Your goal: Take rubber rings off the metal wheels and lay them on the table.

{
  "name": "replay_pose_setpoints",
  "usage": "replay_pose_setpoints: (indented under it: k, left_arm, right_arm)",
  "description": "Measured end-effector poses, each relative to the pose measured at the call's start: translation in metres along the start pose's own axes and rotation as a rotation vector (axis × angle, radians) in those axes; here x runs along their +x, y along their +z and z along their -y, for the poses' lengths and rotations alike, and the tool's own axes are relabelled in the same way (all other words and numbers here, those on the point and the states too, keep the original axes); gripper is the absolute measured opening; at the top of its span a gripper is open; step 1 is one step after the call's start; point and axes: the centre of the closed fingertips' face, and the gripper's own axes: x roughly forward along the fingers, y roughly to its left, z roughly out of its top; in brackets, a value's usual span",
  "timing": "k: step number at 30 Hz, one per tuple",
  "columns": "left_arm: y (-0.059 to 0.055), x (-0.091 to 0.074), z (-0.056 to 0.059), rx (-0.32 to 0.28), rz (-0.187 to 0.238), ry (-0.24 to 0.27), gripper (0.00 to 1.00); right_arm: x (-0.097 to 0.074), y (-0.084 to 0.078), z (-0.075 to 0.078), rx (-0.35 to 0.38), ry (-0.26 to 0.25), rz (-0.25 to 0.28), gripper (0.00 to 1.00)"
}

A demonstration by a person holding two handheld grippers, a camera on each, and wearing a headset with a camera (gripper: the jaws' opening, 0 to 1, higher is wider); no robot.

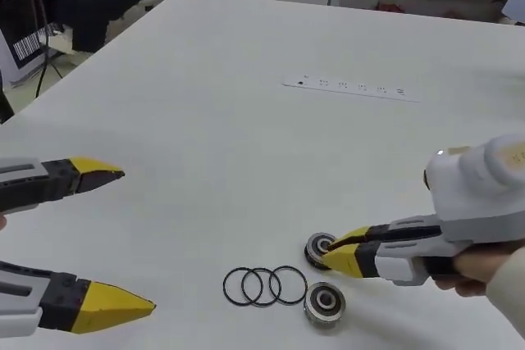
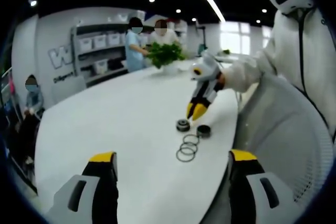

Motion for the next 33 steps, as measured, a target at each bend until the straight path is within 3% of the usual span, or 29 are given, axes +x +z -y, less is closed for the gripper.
replay_pose_setpoints:
  k: [13,20,33]
  left_arm:
    - [0.010,0.003,0.001,0.019,0.000,-0.009,0.88]
    - [0.009,0.006,0.002,0.026,-0.014,-0.022,0.88]
    - [0.027,0.020,-0.002,0.065,-0.013,-0.048,0.87]
  right_arm:
    - [-0.009,-0.007,0.013,-0.019,-0.037,0.013,0.16]
    - [-0.013,-0.014,0.018,-0.007,-0.053,0.018,0.17]
    - [-0.018,-0.017,0.023,0.012,-0.071,0.049,0.19]
